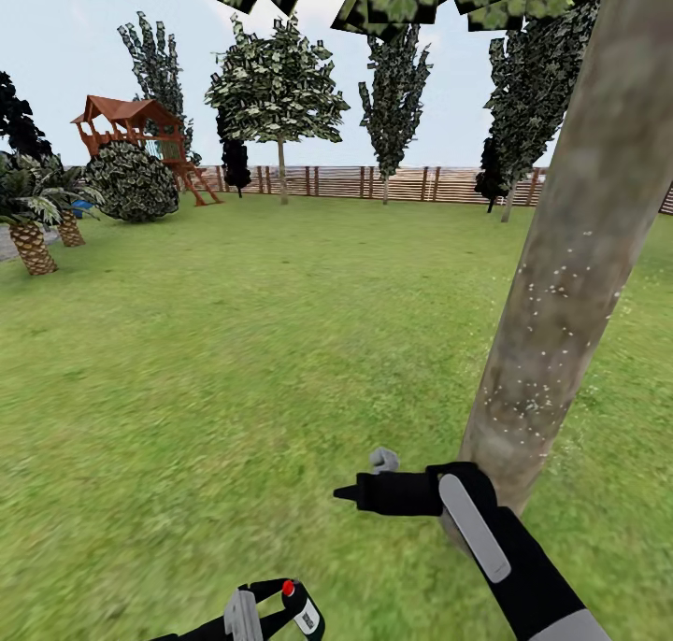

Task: In the garden, pick up the pesticide atomizer on the floor and spray pesticide onto both trees until each tree trunk is fully covered.

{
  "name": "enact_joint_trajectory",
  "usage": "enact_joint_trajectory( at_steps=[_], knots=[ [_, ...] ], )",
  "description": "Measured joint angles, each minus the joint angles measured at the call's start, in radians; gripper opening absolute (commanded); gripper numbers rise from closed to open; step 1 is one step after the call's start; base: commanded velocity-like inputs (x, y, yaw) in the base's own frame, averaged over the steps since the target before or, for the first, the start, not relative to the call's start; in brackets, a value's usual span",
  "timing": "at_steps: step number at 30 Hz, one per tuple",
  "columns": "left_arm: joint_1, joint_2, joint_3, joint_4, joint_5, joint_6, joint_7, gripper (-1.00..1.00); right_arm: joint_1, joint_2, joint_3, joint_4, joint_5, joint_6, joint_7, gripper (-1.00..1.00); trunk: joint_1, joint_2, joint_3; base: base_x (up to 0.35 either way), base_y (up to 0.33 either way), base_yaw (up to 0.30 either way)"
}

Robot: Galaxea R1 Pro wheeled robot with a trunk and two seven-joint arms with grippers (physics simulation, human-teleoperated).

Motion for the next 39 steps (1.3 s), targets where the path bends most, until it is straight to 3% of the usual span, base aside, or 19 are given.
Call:
enact_joint_trajectory(
  at_steps=[23,28,30,34,36,39],
  knots=[
    [0.000,0.000,0.007,0.000,0.006,0.004,0.010,-1.00,0.001,0.001,0.004,-0.001,0.014,0.000,-0.013,-1.00,0.000,0.000,0.000,0.000,0.000,0.000],
    [0.001,0.000,0.008,-0.005,0.010,0.004,0.098,-1.00,0.001,0.009,0.011,-0.001,0.027,-0.001,-0.115,-1.00,0.000,0.000,0.000,0.000,0.000,0.000],
    [0.005,0.000,0.008,-0.009,0.015,0.005,0.155,-1.00,0.001,0.010,0.013,-0.001,0.030,-0.036,-0.147,-1.00,0.000,0.000,0.000,0.000,0.000,0.000],
    [0.012,0.001,0.012,-0.011,0.082,0.007,0.243,-1.00,0.002,0.013,0.024,-0.001,0.030,-0.102,-0.246,-1.00,0.000,0.000,0.000,0.000,0.000,0.000],
    [0.014,0.007,0.015,-0.012,0.144,0.008,0.301,-1.00,0.002,0.013,0.046,-0.001,0.030,-0.159,-0.268,-1.00,0.000,0.000,0.000,0.000,0.000,0.000],
    [0.014,0.010,0.016,-0.012,0.189,0.006,0.331,-1.00,0.002,0.013,0.072,0.000,0.031,-0.194,-0.276,-1.00,0.000,0.000,0.000,0.000,0.000,0.000]
  ],
)
